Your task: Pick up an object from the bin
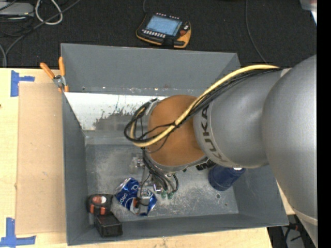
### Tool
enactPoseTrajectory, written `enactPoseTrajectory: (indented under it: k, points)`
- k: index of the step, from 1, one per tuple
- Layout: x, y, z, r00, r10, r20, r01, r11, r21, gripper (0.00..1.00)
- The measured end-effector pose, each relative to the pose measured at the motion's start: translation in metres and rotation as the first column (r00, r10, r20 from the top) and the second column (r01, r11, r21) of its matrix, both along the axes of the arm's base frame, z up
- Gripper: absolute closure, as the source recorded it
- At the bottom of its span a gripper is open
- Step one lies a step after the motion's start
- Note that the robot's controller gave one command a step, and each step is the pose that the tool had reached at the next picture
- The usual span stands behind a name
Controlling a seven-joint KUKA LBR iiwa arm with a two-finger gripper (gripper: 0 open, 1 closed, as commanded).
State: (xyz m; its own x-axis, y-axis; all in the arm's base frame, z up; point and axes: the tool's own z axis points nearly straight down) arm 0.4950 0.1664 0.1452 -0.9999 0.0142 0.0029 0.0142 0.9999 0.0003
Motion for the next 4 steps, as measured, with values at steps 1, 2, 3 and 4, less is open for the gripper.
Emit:
enactPoseTrajectory:
  k: [1, 2, 3, 4]
  points:
    - [0.0, 0.0, 0.0, 1.0, 0.0, 0.0, 0.0, 1.0, 0.0, 0.0]
    - [0.004, -0.051, -0.047, 0.998, -0.068, -0.007, 0.068, 0.998, -0.003, 0.0]
    - [-0.003, -0.049, -0.05, 0.997, -0.076, -0.001, 0.076, 0.997, -0.001, 0.0]
    - [0.014, -0.038, 0.054, 0.924, -0.383, -0.002, 0.383, 0.924, -0.004, 1.0]
